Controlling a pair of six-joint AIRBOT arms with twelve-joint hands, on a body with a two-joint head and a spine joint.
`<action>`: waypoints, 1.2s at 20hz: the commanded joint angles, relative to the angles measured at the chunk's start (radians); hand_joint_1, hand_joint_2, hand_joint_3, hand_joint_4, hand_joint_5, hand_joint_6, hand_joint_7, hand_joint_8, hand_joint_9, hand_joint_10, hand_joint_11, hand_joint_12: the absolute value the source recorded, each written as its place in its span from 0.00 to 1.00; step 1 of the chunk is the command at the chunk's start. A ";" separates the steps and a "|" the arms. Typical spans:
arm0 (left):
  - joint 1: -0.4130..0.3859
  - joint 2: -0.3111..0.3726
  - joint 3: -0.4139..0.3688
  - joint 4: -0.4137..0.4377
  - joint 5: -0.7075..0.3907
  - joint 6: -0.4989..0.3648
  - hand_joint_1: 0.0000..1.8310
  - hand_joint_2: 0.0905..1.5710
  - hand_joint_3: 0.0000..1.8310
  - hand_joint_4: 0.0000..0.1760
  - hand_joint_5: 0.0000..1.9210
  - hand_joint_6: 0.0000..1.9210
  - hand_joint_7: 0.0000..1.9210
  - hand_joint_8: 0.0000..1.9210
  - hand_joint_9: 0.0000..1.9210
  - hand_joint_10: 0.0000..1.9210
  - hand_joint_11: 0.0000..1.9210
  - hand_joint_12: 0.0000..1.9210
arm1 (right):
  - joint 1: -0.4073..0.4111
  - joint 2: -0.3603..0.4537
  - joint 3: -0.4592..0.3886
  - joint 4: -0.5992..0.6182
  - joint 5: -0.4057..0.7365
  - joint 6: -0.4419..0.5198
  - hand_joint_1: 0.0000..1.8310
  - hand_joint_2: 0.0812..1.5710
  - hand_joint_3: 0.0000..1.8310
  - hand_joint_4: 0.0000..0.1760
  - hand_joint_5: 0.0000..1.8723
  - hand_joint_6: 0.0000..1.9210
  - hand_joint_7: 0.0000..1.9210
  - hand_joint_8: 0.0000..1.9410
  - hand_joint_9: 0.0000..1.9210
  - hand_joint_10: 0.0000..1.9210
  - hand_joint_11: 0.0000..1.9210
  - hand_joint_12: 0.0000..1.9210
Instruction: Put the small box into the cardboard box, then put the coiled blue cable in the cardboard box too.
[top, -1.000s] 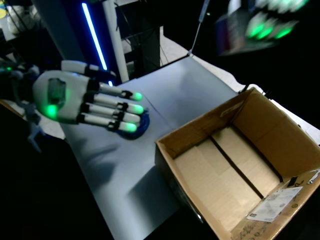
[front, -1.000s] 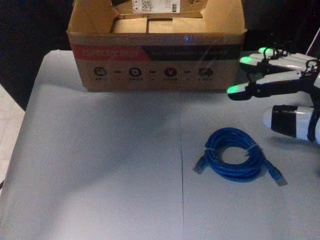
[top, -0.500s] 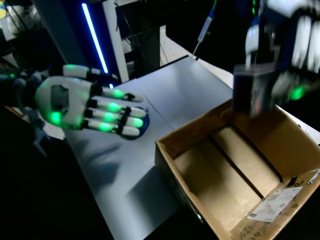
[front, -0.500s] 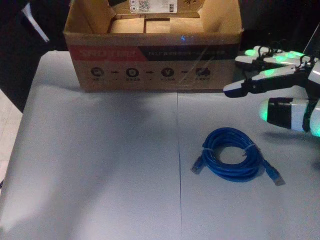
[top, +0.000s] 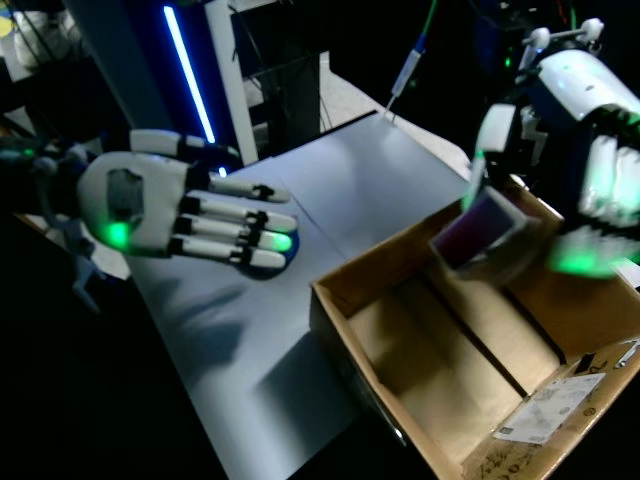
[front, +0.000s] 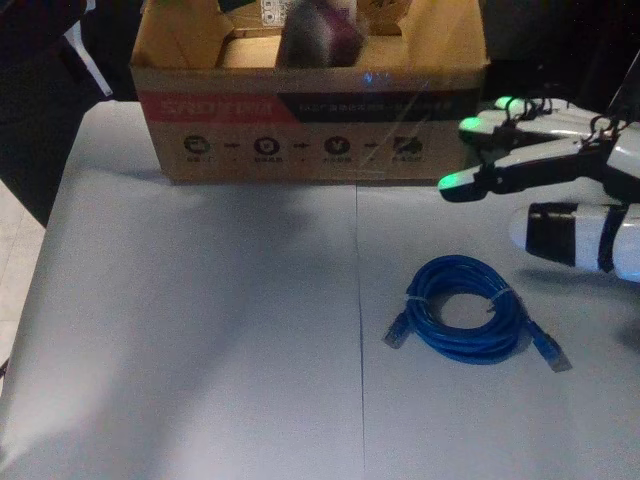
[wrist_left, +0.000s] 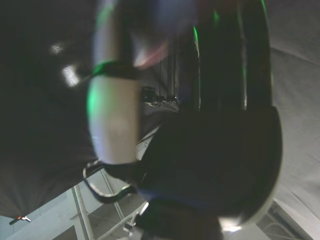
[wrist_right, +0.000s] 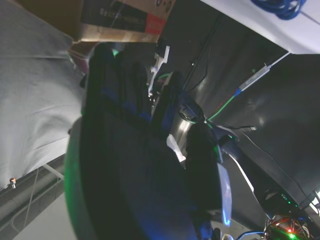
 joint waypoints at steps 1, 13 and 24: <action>-0.015 0.013 -0.006 -0.006 -0.124 -0.001 0.31 0.52 0.00 1.00 0.00 0.00 0.00 0.00 0.02 0.00 0.00 0.14 | 0.014 -0.002 0.005 0.025 0.121 0.004 0.00 0.91 0.00 0.67 0.14 0.00 0.11 0.00 0.07 0.00 0.02 0.02; 0.276 0.459 -0.406 0.016 -0.375 0.009 0.30 0.54 0.00 1.00 0.07 0.01 0.03 0.00 0.00 0.00 0.00 0.00 | 0.014 0.025 -0.005 0.028 0.121 0.021 0.01 0.91 0.00 0.87 0.11 0.00 0.10 0.00 0.05 0.00 0.00 0.01; 0.877 0.627 -0.723 -0.366 -0.756 0.181 0.28 0.48 0.00 1.00 0.00 0.00 0.00 0.00 0.00 0.00 0.00 0.00 | 0.014 0.020 -0.012 0.006 0.083 0.027 0.29 0.68 0.00 0.99 0.13 0.00 0.04 0.00 0.03 0.00 0.00 0.06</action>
